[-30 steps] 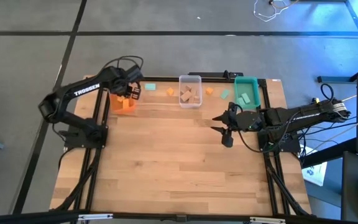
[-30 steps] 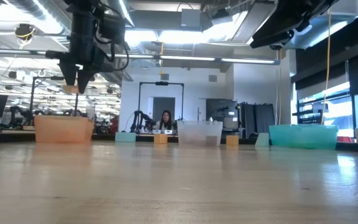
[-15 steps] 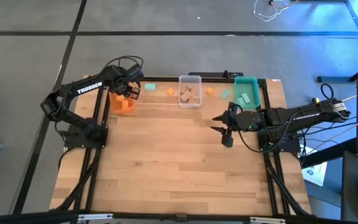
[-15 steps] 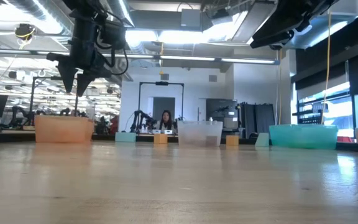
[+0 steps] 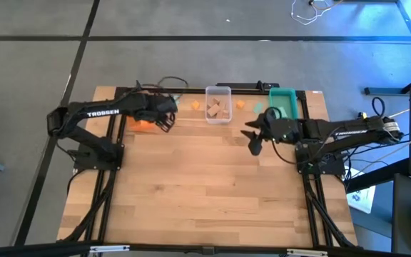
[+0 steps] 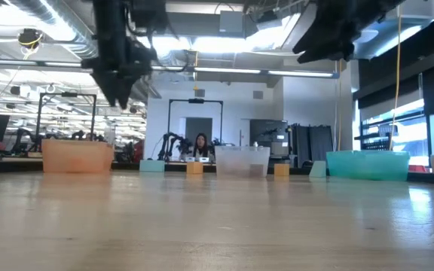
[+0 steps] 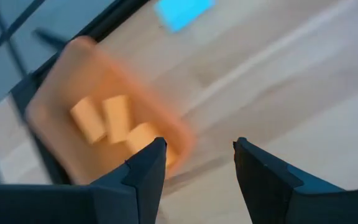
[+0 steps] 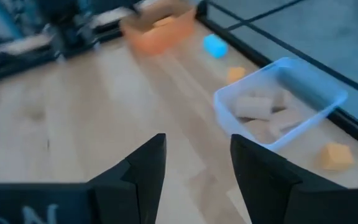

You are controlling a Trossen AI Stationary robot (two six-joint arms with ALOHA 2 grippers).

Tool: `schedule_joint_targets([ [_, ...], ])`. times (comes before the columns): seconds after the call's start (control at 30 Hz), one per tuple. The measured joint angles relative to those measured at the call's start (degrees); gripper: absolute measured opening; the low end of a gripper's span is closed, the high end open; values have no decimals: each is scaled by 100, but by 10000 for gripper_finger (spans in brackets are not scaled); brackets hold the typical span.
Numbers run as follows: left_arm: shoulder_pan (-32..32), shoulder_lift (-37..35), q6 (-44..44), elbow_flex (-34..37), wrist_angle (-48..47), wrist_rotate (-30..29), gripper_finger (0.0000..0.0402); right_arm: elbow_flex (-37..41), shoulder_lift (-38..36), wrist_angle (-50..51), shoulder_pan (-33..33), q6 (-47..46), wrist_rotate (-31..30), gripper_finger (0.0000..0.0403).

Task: Sort & place blocks by color
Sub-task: Put the orange block into the orange bin

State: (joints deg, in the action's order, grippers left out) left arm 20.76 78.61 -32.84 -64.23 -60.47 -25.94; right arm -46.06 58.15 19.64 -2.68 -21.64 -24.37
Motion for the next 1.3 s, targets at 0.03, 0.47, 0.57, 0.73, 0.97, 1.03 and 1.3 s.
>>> schedule_joint_targets([
  [0.03,-180,0,-1,0,104,9,178,-71,35,1,120,-66,6,181],
  [0.47,-2079,0,-911,0,616,16,179,-2348,1569,2446,2238,-688,1002,181],
  [0.57,-2427,0,-1168,0,616,-33,179,-2926,2104,2946,2768,-636,1536,181],
  [0.73,-2963,0,-1506,0,619,-76,179,-3686,2950,3428,3387,472,2114,181],
  [0.97,-3581,0,-1816,0,614,-336,179,-4251,3992,4033,3918,1290,2307,181],
  [1.03,-3701,0,-1840,0,612,-449,179,-4276,4237,4108,4026,1317,2307,181],
  [1.3,-3899,0,-1976,0,612,-506,179,-4278,4963,3922,4381,1991,2737,181],
])
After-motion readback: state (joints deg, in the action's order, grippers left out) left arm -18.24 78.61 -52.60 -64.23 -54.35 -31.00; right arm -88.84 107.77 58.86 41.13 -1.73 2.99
